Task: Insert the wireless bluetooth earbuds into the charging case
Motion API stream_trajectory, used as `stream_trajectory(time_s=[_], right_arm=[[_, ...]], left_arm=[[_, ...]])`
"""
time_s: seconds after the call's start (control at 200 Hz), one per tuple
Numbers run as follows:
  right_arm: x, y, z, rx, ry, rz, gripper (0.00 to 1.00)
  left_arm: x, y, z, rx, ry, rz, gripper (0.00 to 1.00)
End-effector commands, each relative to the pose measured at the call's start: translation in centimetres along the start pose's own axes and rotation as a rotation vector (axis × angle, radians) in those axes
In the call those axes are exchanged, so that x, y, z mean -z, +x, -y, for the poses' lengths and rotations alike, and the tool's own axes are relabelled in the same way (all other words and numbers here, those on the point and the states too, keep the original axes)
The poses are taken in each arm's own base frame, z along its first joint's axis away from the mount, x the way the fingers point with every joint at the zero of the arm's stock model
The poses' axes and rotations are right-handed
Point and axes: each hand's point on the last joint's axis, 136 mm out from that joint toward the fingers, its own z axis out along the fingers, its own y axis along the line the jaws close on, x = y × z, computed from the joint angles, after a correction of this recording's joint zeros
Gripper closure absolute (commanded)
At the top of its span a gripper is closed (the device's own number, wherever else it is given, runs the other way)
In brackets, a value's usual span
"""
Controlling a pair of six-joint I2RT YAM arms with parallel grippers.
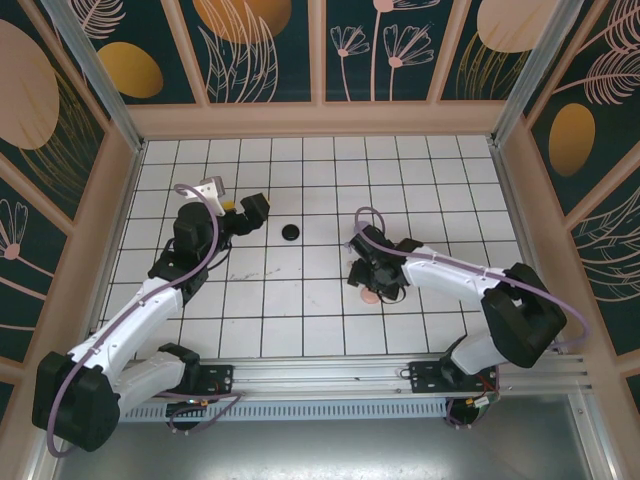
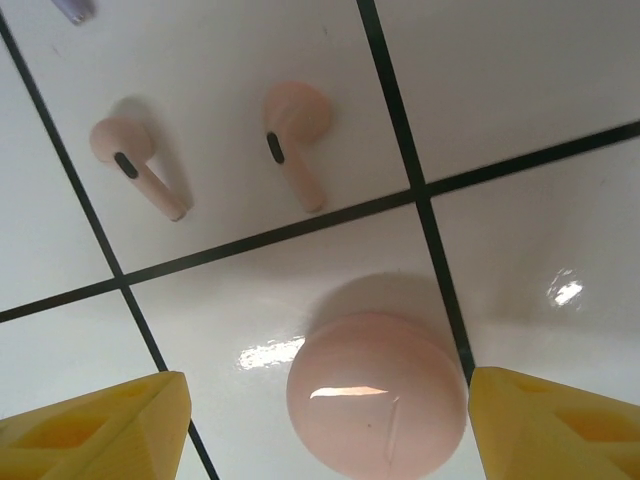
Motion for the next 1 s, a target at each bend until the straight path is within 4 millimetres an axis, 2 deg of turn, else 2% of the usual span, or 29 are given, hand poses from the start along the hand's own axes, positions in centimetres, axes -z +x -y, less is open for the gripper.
stream_trajectory(time_s=[0.0,0.22,0.445,0.551,0.691,0.796,0.871,0.991], right_arm=[[-1.0,0.7,0.5,-0.077,0.055,-0.012,0.26],[-2.4,1.0,0.7,-0.031,0.113,-0.039,0.32],[-2.8,0.9,-0.7,0.176,0.151,-0.045,0.50],[-2.8,1.1,-2.5,0.319,0.111,-0.052,0.57],[-1.8,1.5,-7.0,0.572,-0.011,-0.044,0.57],[-1.6,2.1,-9.6,0.734,-0.075,-0.077,0.57],[-2.1,2.6,-10.4,0.823,-0.076,-0.108,0.57],[-3.6,3.3,-10.2,0.913,-0.014,-0.160,0.56]], left_arm=[[-0.5,-0.1,0.1,-0.015,0.015,0.012,0.01],[-1.3,-0.8,0.9,-0.057,0.044,0.016,0.01],[-1.1,-1.3,1.2,-0.070,0.049,0.036,0.02],[-1.1,-1.2,1.1,-0.073,0.045,0.037,0.01],[-1.0,-1.3,0.8,-0.077,0.029,0.040,0.01],[-0.8,-1.5,0.7,-0.078,0.020,0.046,0.01],[-0.7,-1.6,0.8,-0.073,0.020,0.051,0.01],[-0.4,-1.9,0.8,-0.067,0.018,0.062,0.01]])
